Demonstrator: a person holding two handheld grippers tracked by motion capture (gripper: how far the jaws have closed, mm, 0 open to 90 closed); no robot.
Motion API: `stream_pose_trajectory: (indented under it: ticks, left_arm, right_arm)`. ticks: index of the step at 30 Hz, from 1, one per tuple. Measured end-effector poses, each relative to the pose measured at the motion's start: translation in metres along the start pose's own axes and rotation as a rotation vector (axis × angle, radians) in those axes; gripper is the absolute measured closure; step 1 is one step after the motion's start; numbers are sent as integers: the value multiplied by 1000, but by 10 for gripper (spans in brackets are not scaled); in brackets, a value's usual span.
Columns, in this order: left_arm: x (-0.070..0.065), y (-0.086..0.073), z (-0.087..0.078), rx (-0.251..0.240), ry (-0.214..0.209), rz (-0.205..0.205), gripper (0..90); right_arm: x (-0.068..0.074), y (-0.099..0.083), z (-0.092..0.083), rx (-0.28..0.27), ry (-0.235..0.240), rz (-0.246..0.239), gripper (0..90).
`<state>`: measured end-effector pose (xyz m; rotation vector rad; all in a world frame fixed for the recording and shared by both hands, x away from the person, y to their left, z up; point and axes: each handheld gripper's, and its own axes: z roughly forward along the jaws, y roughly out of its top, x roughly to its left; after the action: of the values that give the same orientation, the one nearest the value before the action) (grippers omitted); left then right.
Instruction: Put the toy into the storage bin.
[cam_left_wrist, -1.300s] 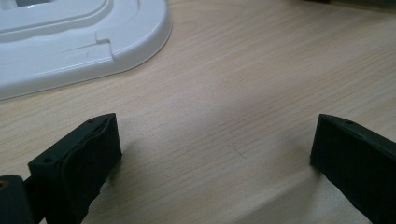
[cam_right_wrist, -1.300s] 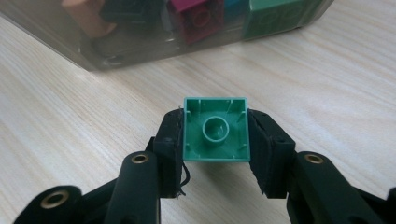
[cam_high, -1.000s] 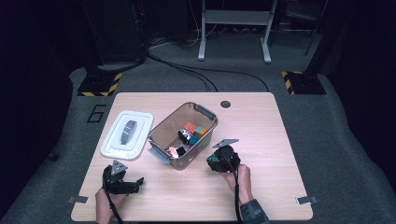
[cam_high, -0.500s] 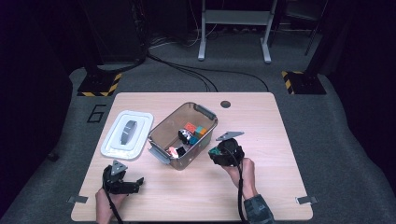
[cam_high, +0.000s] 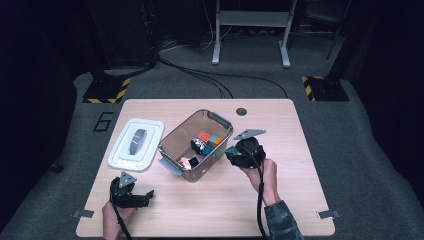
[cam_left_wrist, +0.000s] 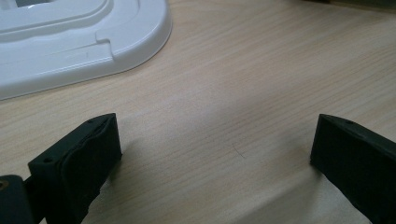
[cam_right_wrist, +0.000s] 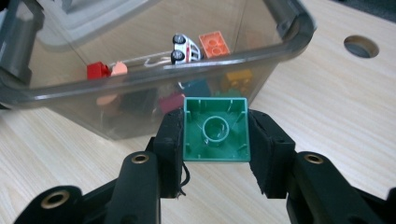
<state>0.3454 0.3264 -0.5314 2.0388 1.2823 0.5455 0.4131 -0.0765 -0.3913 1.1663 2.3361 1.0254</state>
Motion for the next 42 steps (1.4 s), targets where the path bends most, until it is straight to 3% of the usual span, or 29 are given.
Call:
stream_pose_trajectory:
  ticks: [22,32,42]
  left_arm:
    - [0,0,0,0,0,0,14]
    - [0,0,0,0,0,0,14]
    - [0,0,0,-3,0,-1,14]
  right_arm:
    - [4,45,-8,-37,-27,-60,587]
    - [5,59,4,-28,-20,-78,587]
    - [9,69,21,15,4,-67,586]
